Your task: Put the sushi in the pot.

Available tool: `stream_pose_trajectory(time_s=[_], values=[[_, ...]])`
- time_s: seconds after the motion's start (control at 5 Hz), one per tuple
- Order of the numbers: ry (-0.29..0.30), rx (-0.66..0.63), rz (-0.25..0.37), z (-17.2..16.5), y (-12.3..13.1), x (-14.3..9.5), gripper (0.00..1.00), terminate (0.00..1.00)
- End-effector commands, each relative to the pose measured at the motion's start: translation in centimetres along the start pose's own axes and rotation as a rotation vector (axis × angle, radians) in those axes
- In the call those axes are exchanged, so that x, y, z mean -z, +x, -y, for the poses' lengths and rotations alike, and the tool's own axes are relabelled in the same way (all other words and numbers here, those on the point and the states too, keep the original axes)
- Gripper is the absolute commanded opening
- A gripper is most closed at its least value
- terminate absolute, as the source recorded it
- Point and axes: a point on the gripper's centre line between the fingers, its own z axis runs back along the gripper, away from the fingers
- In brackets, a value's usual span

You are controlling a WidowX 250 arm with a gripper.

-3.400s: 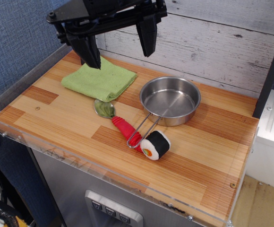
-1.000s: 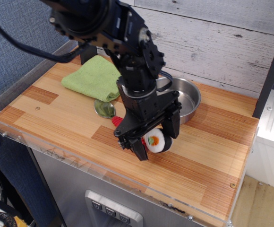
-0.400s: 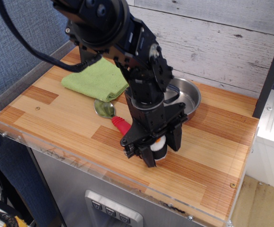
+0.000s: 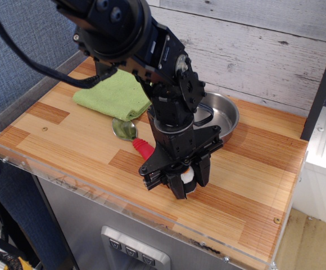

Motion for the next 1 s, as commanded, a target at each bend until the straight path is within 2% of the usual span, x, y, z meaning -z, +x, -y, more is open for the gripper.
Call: stream_pose_trajectory(time_s=[0.0, 0.2, 0.4, 0.6, 0.8], values=[[-0.056, 0.114, -0.005, 0.7, -1.7, -2.7, 0.00, 0.00], [-0.083, 0.188, -0.002, 1.6, -3.2, -5.3, 0.00, 0.00], [-0.106, 0.259, 0.073, 3.0, -2.5, -8.4, 0.00, 0.00], [-0.106, 0.279, 0.157, 4.4, -0.6, -11.1, 0.00, 0.00], [-0.123, 0.254, 0.185, 5.6, 1.4, -12.3, 0.00, 0.00]])
